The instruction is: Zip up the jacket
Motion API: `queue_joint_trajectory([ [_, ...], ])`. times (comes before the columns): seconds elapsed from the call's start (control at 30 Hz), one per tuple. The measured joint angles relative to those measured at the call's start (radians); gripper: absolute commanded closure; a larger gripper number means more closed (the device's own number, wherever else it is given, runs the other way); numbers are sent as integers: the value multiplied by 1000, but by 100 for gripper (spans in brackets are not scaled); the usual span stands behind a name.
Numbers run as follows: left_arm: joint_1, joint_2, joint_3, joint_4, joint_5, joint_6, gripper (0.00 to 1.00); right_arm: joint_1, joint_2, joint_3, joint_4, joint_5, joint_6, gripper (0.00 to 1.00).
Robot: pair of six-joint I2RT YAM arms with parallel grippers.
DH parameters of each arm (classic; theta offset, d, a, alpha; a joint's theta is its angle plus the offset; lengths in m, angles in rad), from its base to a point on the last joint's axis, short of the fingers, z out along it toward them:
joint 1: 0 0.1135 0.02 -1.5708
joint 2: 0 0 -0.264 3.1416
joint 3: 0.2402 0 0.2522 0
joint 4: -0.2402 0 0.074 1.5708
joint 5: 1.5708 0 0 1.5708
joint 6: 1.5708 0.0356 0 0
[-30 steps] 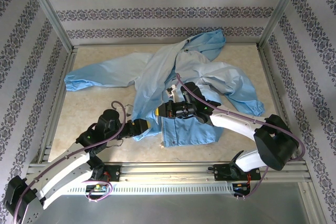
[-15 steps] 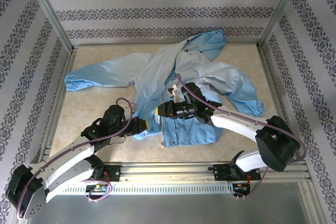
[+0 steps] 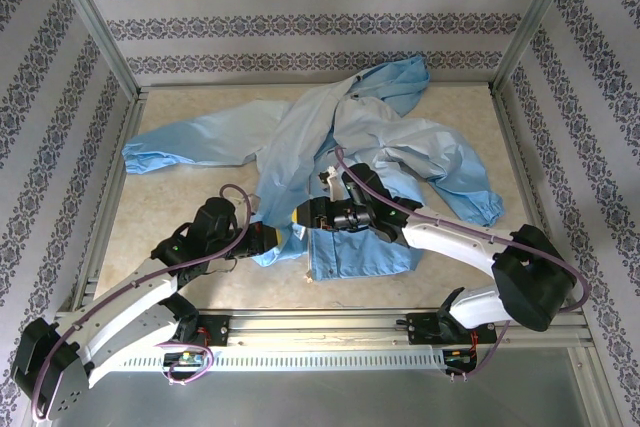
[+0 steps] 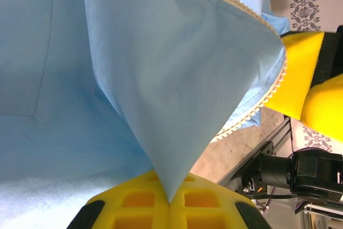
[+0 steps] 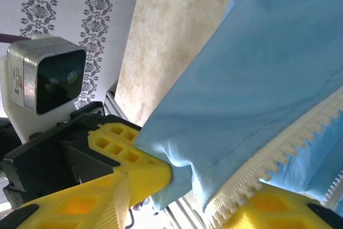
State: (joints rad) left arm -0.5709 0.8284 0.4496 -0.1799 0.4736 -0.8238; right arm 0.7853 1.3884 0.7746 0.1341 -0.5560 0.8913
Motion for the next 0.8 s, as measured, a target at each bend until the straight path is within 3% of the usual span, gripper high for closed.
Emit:
queue_joint_trajectory([
  [0.63,56,-17,-21,68,74,-127,100,76,-70,-94,53,170,4,55],
  [0.8,61,-17,-55,114,81,-160,100,88,-60,-95,92,198,17,73],
])
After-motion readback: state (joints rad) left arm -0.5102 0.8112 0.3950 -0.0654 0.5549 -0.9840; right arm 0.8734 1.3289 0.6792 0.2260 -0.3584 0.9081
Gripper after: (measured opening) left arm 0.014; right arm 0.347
